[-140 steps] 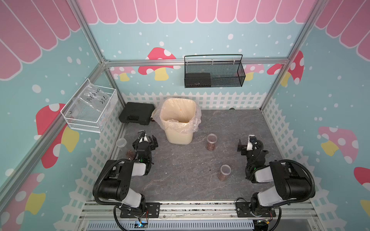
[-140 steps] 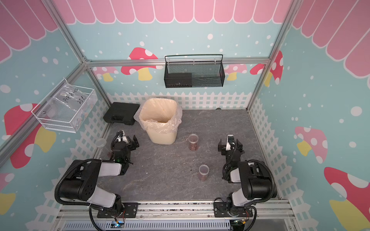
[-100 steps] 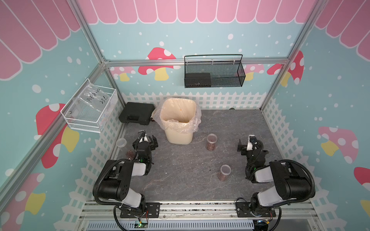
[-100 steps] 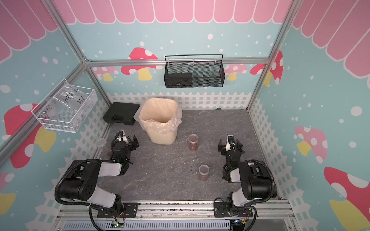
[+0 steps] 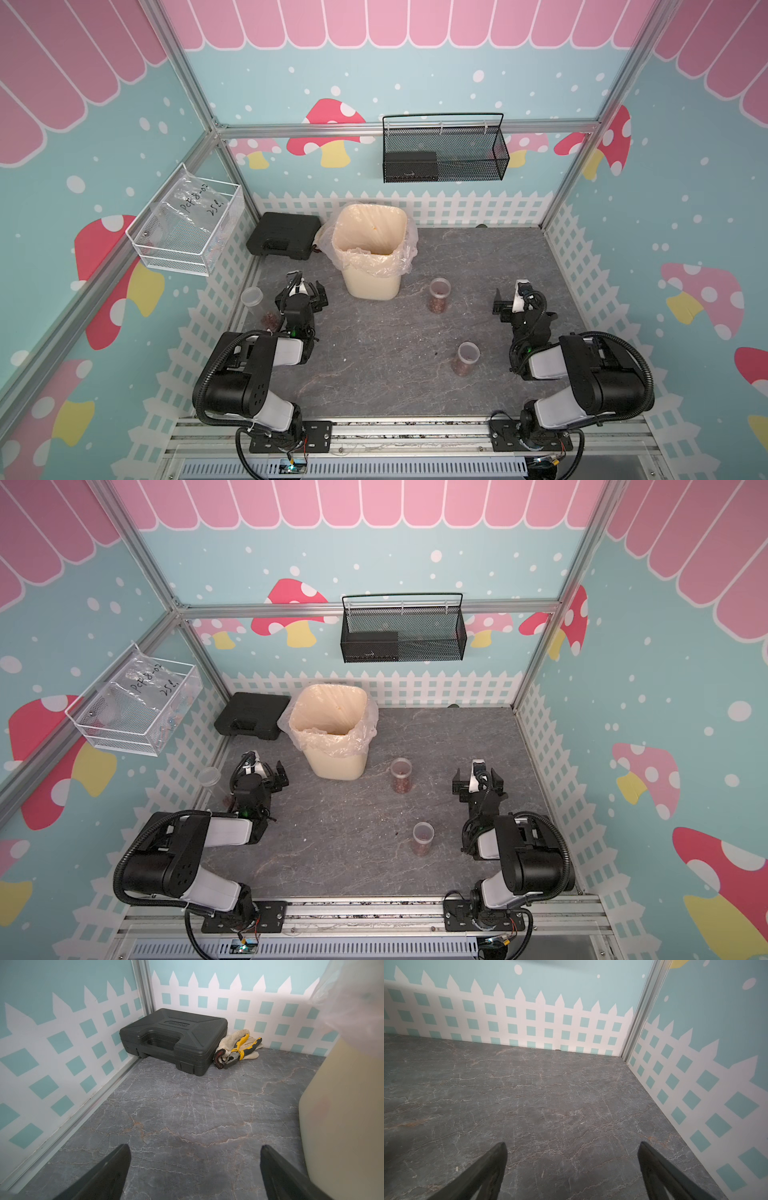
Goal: Empty the moldy dried flower tea in the jars
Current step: Pick up the jar from the center of the board.
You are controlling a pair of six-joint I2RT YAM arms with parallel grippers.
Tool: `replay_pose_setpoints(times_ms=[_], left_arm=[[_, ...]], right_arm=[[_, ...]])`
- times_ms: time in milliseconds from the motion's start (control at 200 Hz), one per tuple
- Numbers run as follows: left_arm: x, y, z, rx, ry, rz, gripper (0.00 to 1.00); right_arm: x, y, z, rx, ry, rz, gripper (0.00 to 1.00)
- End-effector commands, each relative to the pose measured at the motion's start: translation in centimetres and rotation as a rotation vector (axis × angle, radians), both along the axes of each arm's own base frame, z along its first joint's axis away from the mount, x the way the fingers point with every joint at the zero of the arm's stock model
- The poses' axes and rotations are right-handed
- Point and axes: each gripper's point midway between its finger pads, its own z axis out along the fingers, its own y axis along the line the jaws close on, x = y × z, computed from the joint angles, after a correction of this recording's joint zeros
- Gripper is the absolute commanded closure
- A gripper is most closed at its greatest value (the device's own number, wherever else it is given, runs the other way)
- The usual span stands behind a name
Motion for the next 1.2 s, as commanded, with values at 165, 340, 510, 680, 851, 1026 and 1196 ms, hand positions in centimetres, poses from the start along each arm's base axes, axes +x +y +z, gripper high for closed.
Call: replay_pose_setpoints(times_ms=[165,340,510,680,851,1026,1196], left_arm=[[0.6,0.2,0.7,0.011,-0.024,0.002,0.01],[0.3,0.3,2.5,0.012,-0.030,0.008,0.00],[-1.9,0.9,7.5,-0.022,-0.083,0.057,0.01],[-4.6,-0.4,13.0,-0.178,-0.132,0.032,0.01],[-7.6,-5.1,17.6,-0.349,-0.150,-0.206,0.02],[-11.2,-10.4,19.8,-0.435,-0.151,-0.506,0.01],[-12.8,-15.3,17.4,-0.470,-0.060,-0.696,0.01]], right_arm=[[0.4,0.0,1.0,-0.017,-0.038,0.006,0.00],[0.1,-0.5,2.3,-0.006,-0.048,-0.025,0.00],[-0.5,-0.3,6.1,0.018,-0.084,-0.015,0.01],[-1.0,1.4,12.7,0.068,-0.119,0.081,0.00],[-2.5,4.8,18.3,0.131,-0.097,0.274,0.00],[-2.5,8.9,18.5,0.194,0.068,0.466,0.01],[-0.9,13.4,16.3,0.130,0.247,0.539,0.02]])
